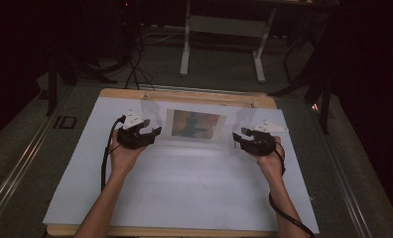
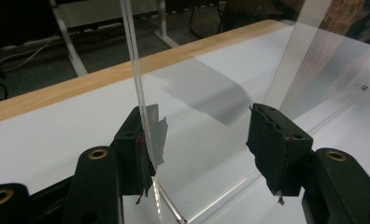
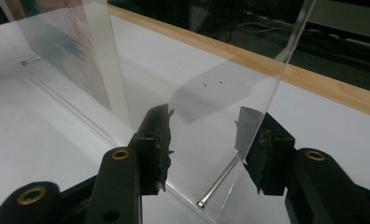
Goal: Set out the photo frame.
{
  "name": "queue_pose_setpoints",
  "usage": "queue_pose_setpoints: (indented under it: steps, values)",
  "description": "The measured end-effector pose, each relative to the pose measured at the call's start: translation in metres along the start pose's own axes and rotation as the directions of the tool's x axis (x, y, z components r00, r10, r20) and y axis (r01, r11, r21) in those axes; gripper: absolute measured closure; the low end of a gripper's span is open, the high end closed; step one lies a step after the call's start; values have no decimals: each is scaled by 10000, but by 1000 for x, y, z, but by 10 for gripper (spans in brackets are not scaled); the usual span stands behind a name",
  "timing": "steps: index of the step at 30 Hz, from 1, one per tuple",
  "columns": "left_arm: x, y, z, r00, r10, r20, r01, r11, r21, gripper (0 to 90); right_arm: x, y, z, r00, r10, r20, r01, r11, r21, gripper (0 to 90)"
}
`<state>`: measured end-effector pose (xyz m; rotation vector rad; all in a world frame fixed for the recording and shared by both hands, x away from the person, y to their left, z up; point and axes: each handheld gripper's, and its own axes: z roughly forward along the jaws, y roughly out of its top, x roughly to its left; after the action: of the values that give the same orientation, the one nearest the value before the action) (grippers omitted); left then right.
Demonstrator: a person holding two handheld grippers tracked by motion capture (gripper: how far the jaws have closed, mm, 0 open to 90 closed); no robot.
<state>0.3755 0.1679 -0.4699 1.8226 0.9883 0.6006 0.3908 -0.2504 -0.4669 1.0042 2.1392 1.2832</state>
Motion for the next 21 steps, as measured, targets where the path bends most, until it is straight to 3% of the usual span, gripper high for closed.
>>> queue_pose_setpoints:
  steps: [21]
  values:
    - [-5,-6,-4,9995,-291,138,286,9989,371,434,4,-4,-5,9999,97,-103,-94,9995,307,535]
